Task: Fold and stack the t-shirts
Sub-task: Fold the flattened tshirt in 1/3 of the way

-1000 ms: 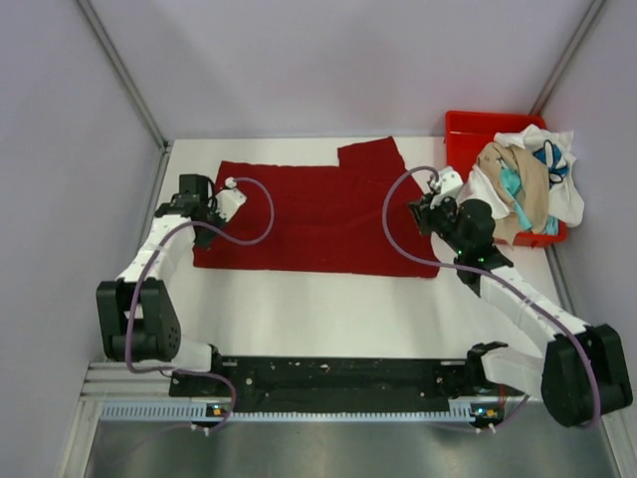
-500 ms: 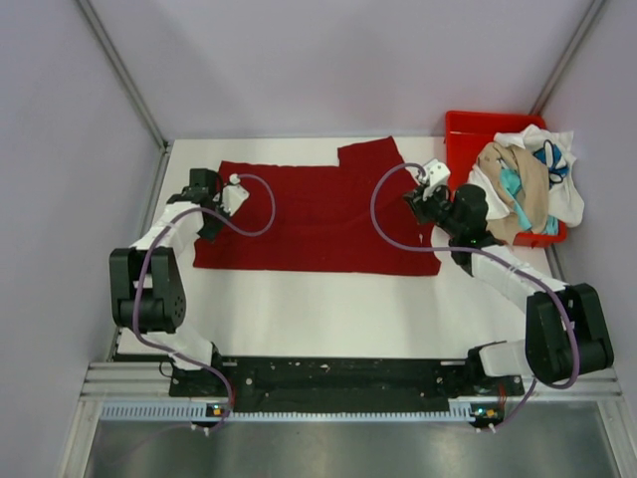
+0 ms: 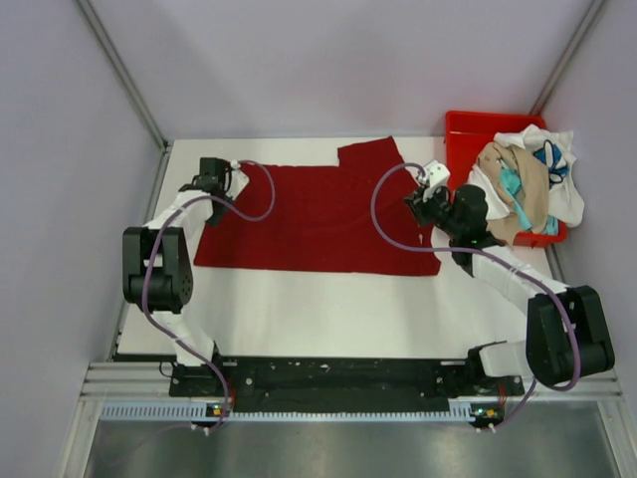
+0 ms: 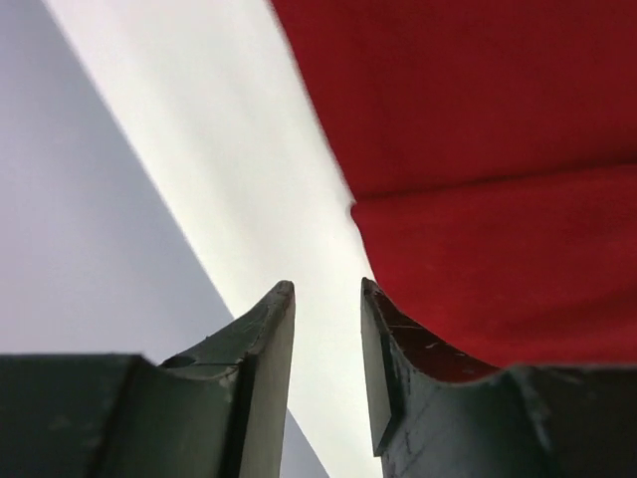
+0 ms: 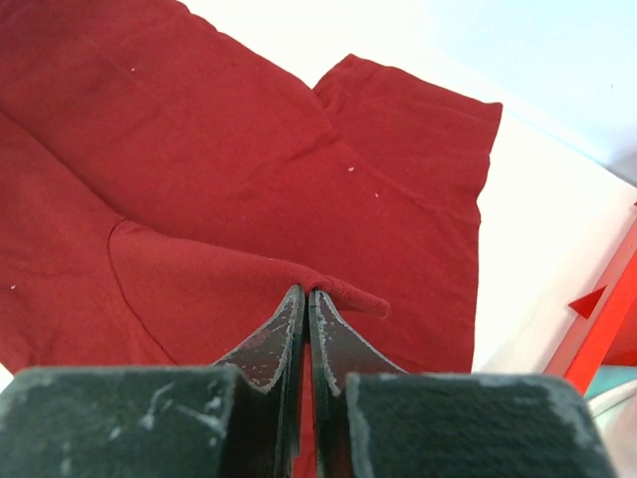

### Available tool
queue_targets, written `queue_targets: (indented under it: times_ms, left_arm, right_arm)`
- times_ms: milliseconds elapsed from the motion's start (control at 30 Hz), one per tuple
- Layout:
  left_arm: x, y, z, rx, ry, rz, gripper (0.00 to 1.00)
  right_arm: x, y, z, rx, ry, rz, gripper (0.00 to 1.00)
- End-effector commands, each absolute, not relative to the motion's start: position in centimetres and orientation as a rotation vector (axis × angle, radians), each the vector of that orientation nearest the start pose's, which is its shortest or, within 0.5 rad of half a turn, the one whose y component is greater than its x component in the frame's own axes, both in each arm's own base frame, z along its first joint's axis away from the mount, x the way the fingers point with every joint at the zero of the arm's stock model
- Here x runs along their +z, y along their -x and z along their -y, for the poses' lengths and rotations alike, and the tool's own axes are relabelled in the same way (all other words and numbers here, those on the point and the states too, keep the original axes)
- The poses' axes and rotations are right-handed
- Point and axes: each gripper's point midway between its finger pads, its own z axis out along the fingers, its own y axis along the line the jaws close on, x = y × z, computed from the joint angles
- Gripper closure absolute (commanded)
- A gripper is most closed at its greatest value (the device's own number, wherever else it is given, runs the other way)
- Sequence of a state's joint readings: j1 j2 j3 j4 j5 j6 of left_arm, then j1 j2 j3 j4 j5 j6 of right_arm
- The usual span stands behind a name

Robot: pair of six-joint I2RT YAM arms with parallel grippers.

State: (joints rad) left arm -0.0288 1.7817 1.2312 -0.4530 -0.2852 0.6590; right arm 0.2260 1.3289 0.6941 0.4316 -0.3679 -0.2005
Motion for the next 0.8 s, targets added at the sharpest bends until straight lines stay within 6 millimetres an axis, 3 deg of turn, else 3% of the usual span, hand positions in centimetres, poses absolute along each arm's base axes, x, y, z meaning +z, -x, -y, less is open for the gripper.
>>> queue_targets:
  times_ms: [0, 67, 167, 300, 367, 400, 467, 567, 633, 700, 767]
  left_arm:
    - [11.7, -44.3, -7.2, 0.671, -0.573, -2.423, 0.57]
    - [11.6, -43.1, -5.7, 0.555, -0.609, -2.431, 0.50]
    - [10.3, -40.8, -4.0, 0.465, -0.708, -2.447, 0.50]
    - [8.6, -38.0, -3.6, 0.448, -0.819, -2.472, 0.52]
    - [8.0, -36.9, -3.6, 0.440, -0.863, -2.480, 0.51]
    - [7.7, -36.5, -3.6, 0.436, -0.877, -2.486, 0.51]
    - [7.1, -35.7, -3.7, 0.433, -0.900, -2.503, 0.51]
    - [6.1, -34.6, -3.3, 0.395, -0.970, -2.511, 0.51]
    - [5.4, -34.0, -3.0, 0.362, -1.037, -2.501, 0.50]
    - [5.3, -33.7, -2.7, 0.342, -1.077, -2.487, 0.49]
    - [5.6, -33.5, -2.6, 0.334, -1.116, -2.461, 0.49]
  right_arm:
    - [19.7, -40.1, -15.0, 0.367, 0.622, -1.649, 1.00]
    - [19.0, -40.5, -14.3, 0.343, 0.580, -1.704, 1.00]
    - [17.5, -42.0, -12.7, 0.263, 0.475, -1.806, 0.99]
    - [15.9, -45.1, -12.1, 0.208, 0.427, -1.943, 0.99]
    - [14.5, -46.5, -10.6, 0.121, 0.330, -2.055, 0.99]
    - [13.6, -46.7, -9.2, 0.039, 0.259, -2.124, 0.99]
    - [12.0, -46.2, -8.3, 0.001, 0.200, -2.210, 0.97]
    - [10.7, -45.2, -8.0, 0.000, 0.155, -2.263, 0.81]
    - [10.4, -44.6, -7.5, -0.029, 0.126, -2.294, 0.57]
    - [10.8, -43.6, -7.4, -0.031, 0.132, -2.331, 0.49]
    - [12.3, -42.5, -7.8, -0.026, 0.146, -2.325, 0.48]
